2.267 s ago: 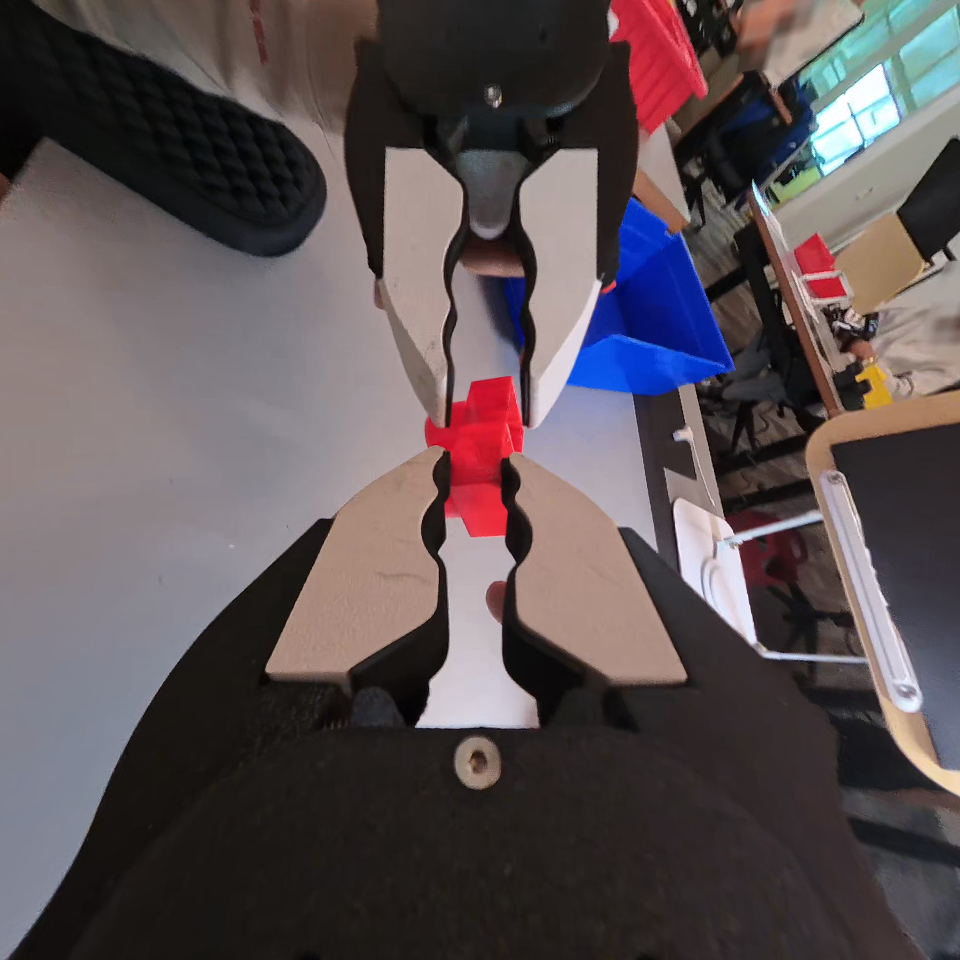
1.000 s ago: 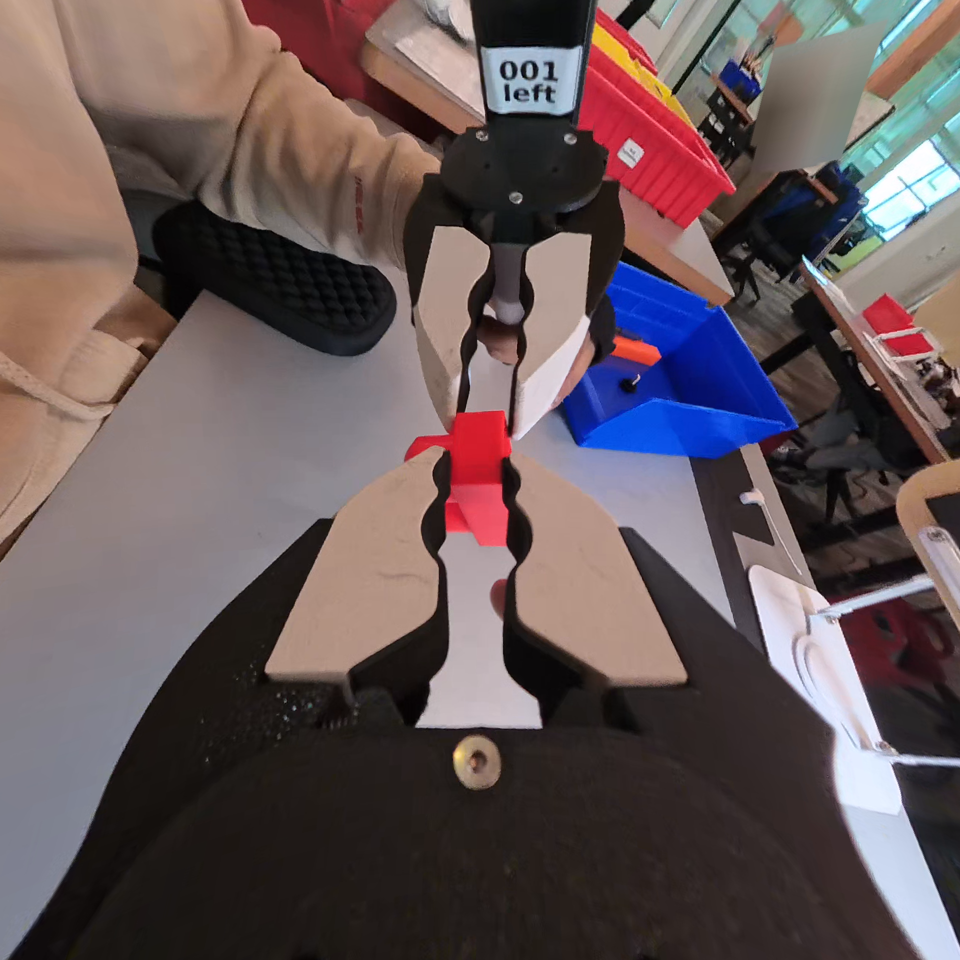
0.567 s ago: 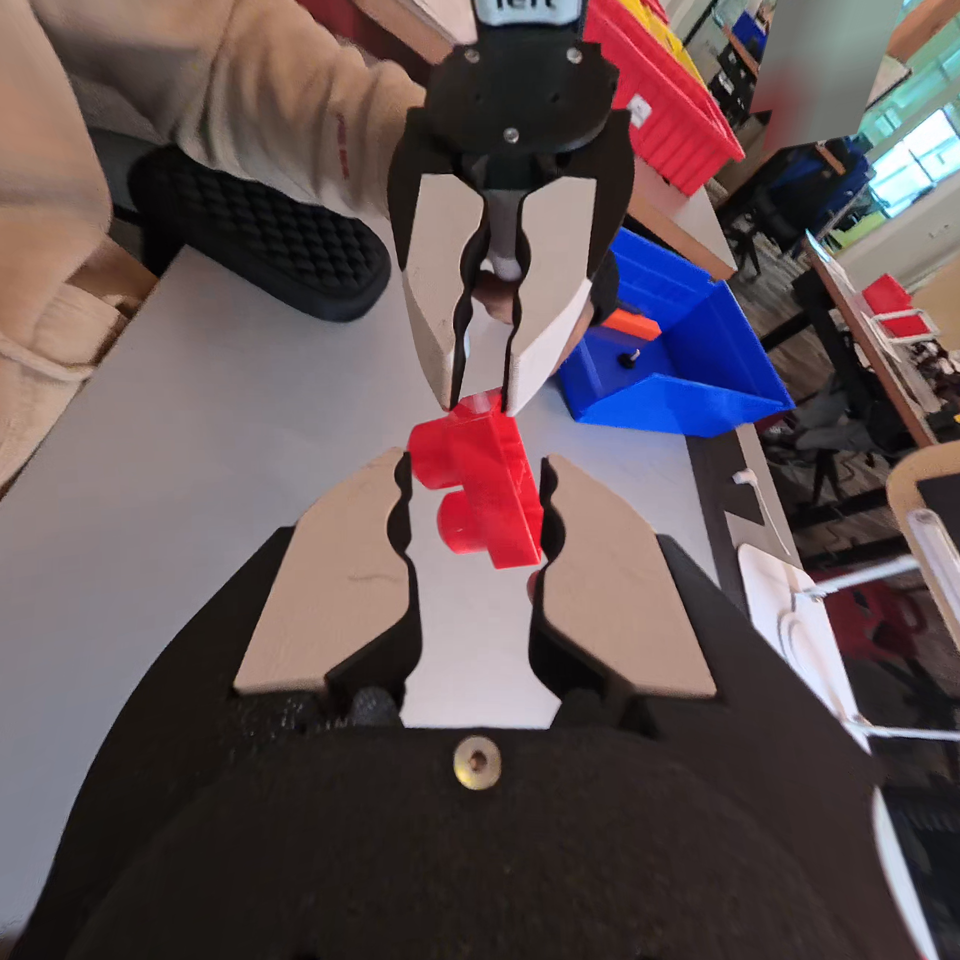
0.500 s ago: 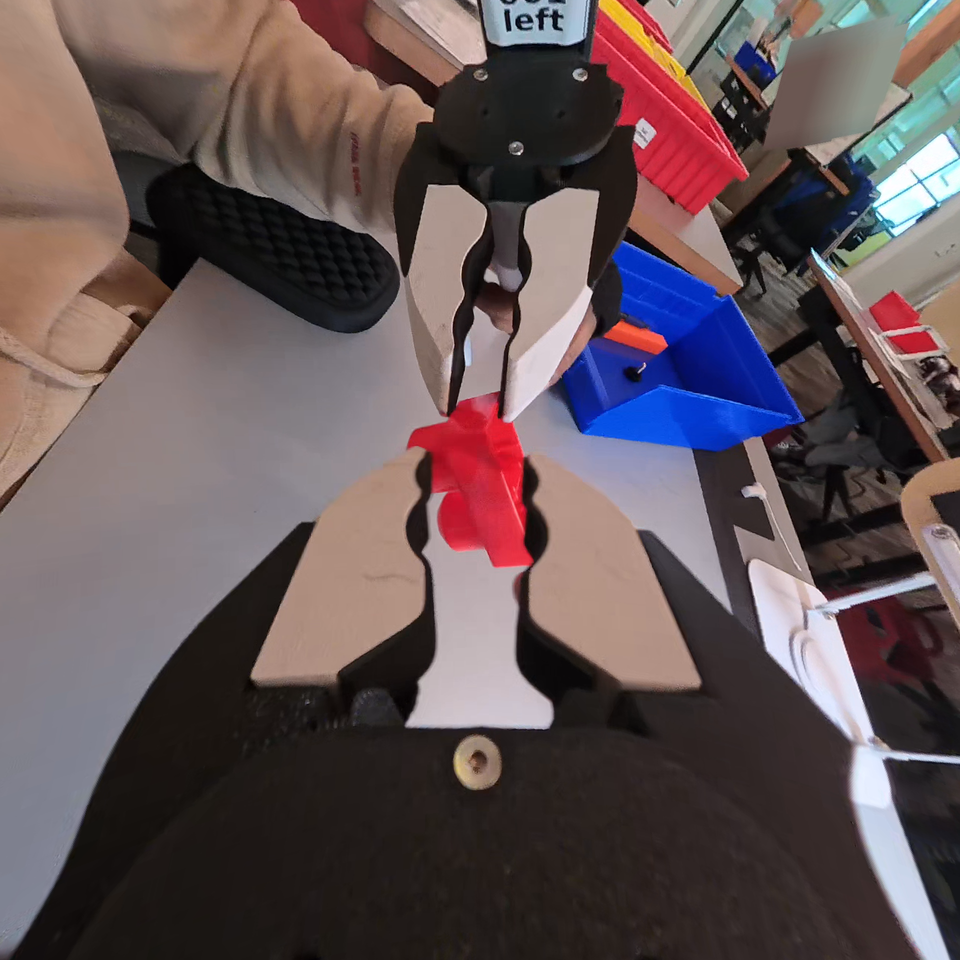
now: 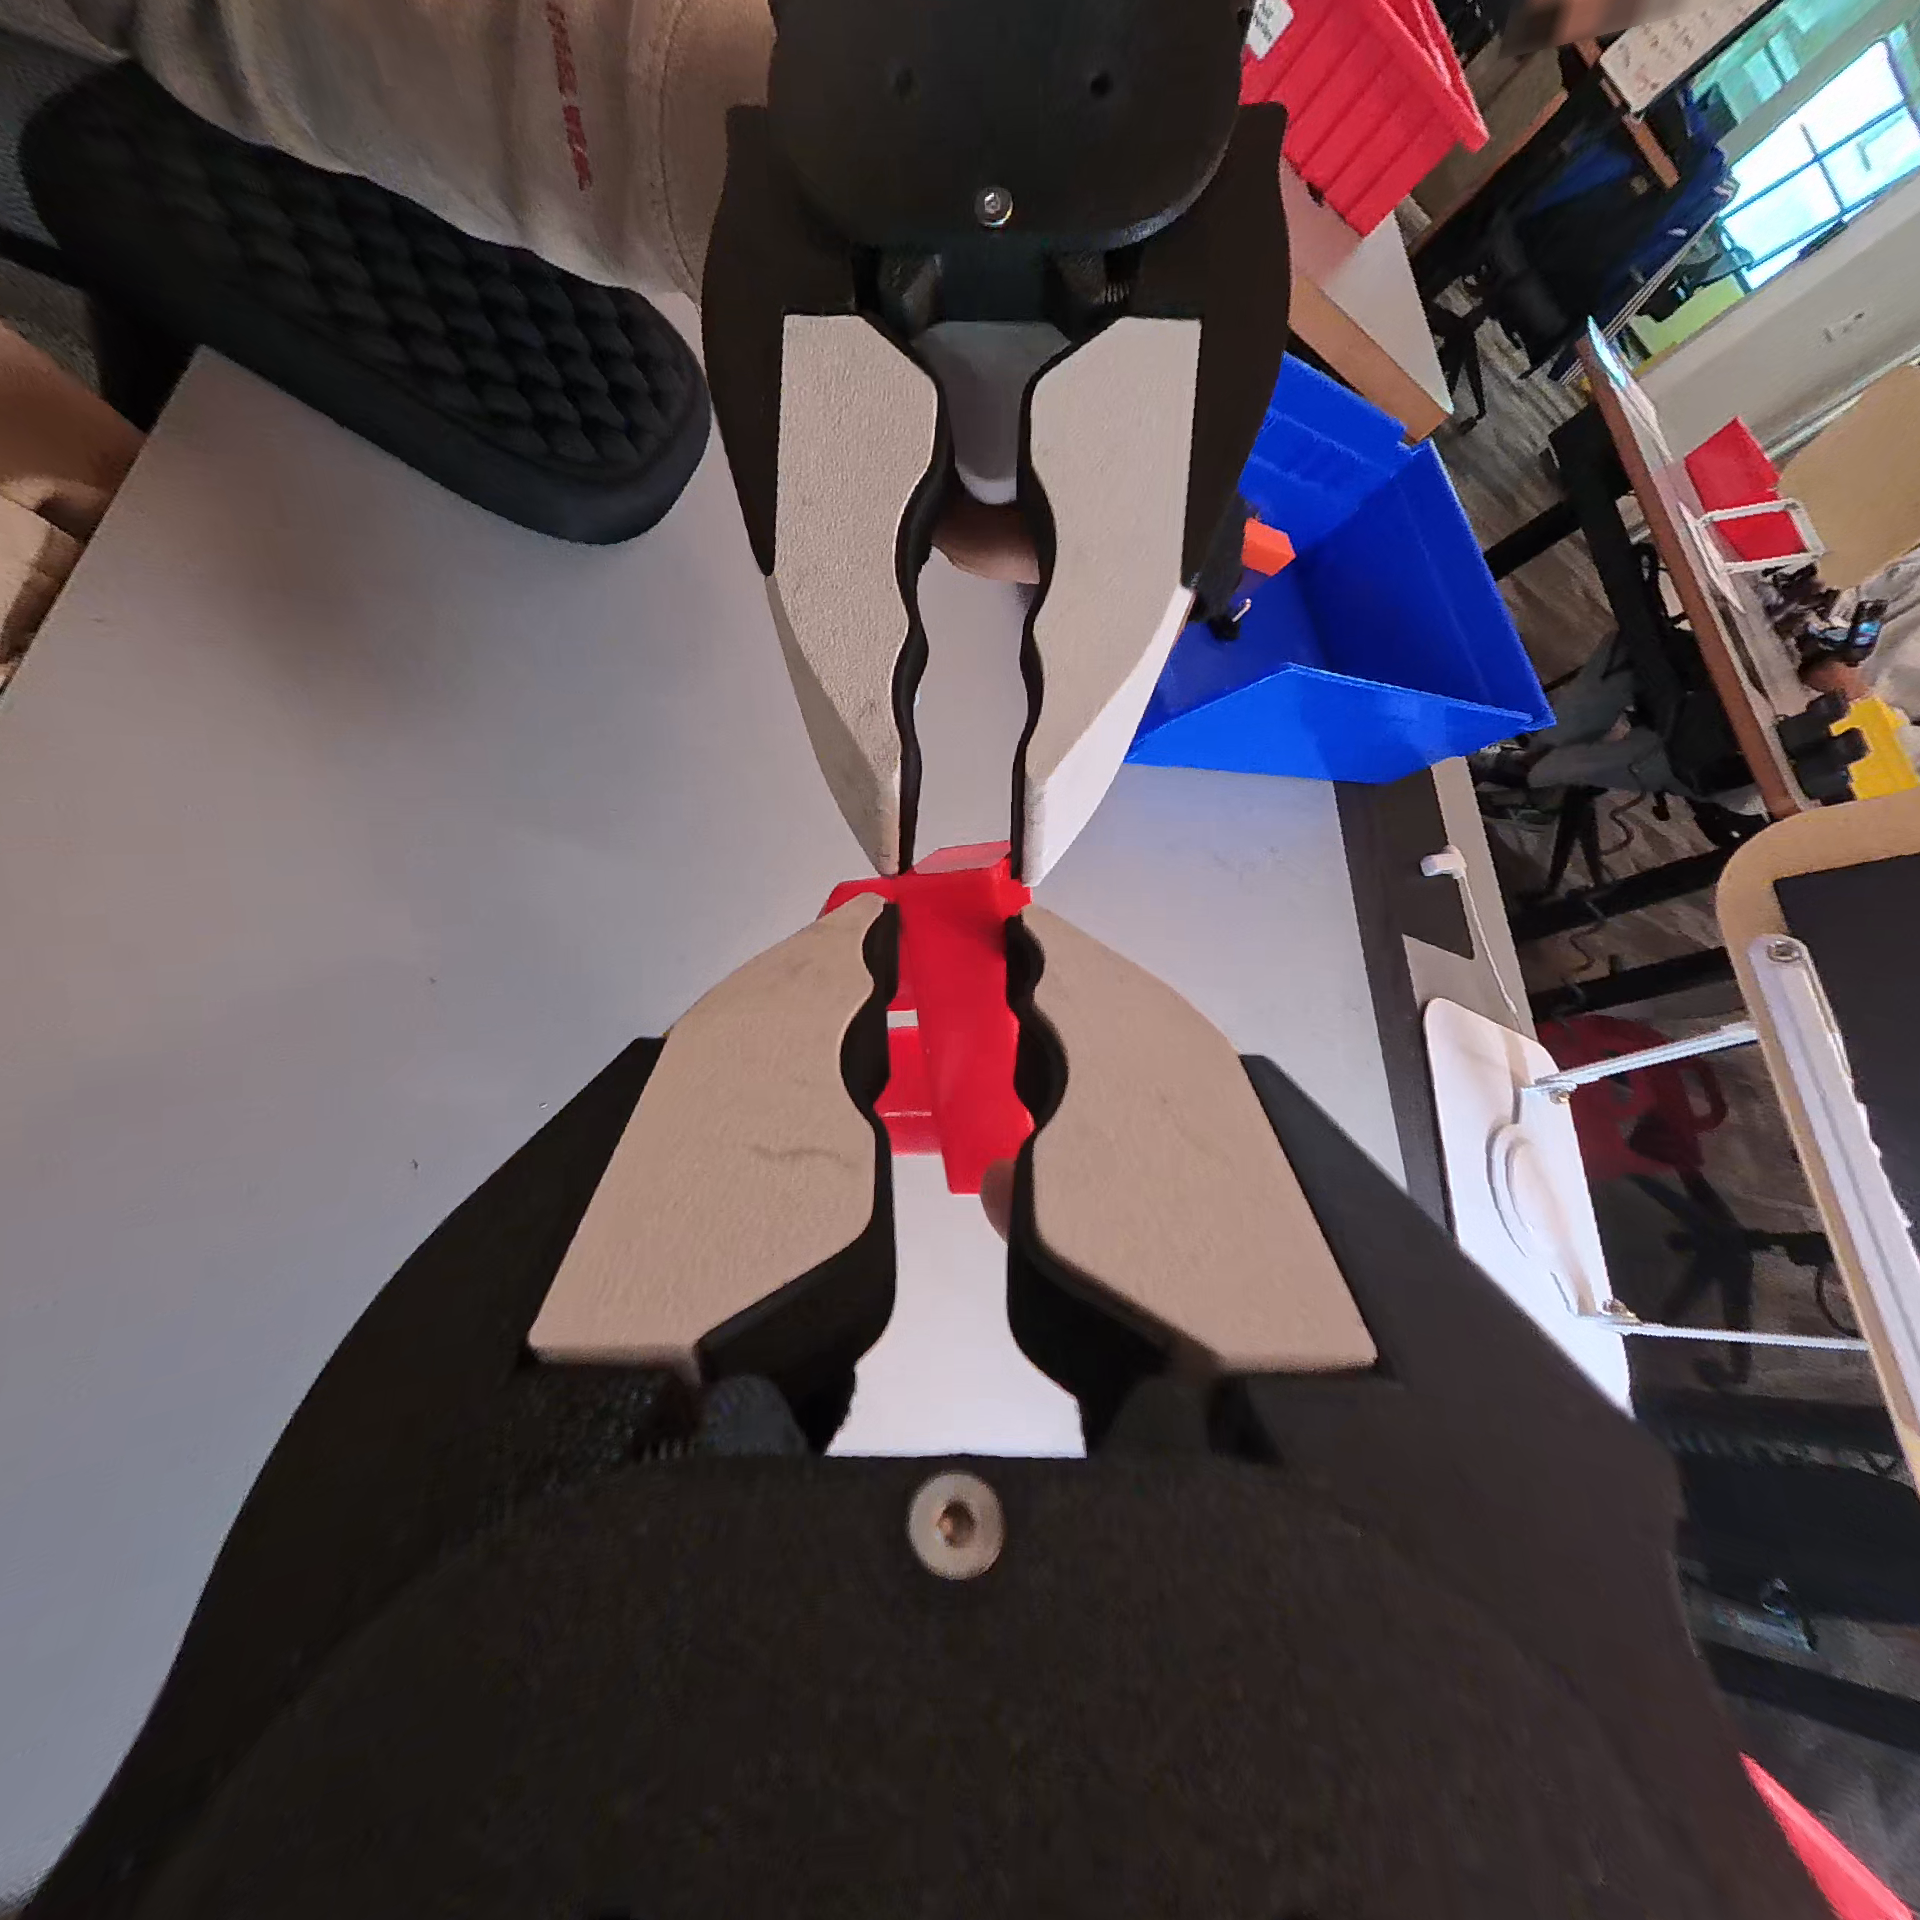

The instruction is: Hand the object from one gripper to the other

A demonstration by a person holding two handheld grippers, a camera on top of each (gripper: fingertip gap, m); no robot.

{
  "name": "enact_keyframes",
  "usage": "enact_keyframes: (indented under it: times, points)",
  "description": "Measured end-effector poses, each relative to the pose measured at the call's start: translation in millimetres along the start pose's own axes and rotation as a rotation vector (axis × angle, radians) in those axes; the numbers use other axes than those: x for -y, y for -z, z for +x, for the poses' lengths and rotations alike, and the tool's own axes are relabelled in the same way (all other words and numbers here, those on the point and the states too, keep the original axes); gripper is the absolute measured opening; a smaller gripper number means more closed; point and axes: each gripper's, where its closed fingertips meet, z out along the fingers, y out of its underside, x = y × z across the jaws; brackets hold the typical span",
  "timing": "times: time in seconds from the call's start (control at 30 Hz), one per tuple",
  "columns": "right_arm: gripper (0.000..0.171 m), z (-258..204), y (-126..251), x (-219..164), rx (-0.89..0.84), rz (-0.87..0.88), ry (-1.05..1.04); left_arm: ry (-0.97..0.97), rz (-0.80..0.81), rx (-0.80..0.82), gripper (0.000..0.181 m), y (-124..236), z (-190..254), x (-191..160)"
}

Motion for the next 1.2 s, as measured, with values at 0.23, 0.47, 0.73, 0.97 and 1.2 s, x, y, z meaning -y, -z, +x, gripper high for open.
enact_keyframes:
  times: [0.23,0.47,0.73,0.97,1.2]
  points:
    - [0.031,3,8,-12,0.035,0.014,-0.01,0.008,0.005,-0.005,0.019,2,0,-1]
    - [0.019,3,4,-21,0.036,-0.009,0.01,0.036,0.042,-0.021,0.019,5,0,4]
    - [0.019,4,2,-22,-0.004,-0.113,0.018,0.046,-0.035,0.001,0.023,-3,-2,-7]
    - [0.017,1,2,-11,-0.01,-0.09,0.007,0.028,-0.06,0.003,0.018,-6,-1,-11]
    - [0.041,3,15,-16,0.083,0.047,-0.098,0.191,0.043,-0.083,0.018,-1,0,-9]
